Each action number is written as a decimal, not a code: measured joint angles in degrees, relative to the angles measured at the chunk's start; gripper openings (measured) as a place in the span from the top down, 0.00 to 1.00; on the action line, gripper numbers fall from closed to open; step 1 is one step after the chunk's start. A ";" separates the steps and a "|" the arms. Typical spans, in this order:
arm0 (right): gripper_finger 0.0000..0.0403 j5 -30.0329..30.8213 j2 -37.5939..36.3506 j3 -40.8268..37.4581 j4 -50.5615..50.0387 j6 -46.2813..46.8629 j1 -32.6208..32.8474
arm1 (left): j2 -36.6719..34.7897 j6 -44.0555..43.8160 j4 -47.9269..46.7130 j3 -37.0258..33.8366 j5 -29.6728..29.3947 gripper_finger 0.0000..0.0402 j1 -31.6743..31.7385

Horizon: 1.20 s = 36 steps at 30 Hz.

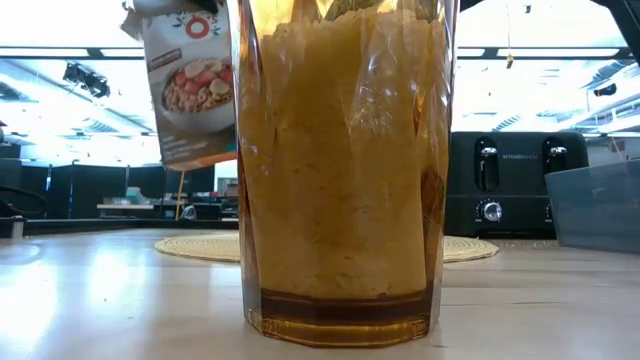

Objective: Arrange a breakfast setting
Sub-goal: Pour the cereal from the brown cereal box into the gray bowl

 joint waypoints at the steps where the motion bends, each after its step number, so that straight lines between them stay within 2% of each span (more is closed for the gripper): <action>1: 0.01 -0.14 0.00 0.00 -0.48 0.10 0.10 | 0.01 -0.48 0.16 0.27 -0.07 0.99 -0.04; 5: 0.02 -3.64 0.00 0.00 -0.70 1.27 0.26 | 0.01 -0.65 0.85 0.48 0.08 0.99 -0.06; 10: 0.02 -3.86 0.00 0.00 -1.61 0.03 0.23 | 0.01 0.03 1.04 0.48 0.18 0.99 -0.86; 16: 0.03 -4.15 0.09 -0.04 -8.87 -1.92 -0.04 | 0.01 -0.46 5.25 0.48 0.52 0.99 -2.21; 23: 0.05 -2.75 0.11 -0.07 -6.25 -2.89 0.41 | 0.01 -0.79 6.68 0.48 0.61 0.99 -4.02; 28: 0.13 -3.09 0.11 -0.07 -6.27 -1.92 1.17 | 0.01 -1.32 8.34 0.48 0.45 0.99 -4.72; 36: 0.31 -1.15 0.09 -0.09 -5.97 -2.20 3.06 | -0.02 -3.57 9.26 0.45 0.50 0.98 -4.81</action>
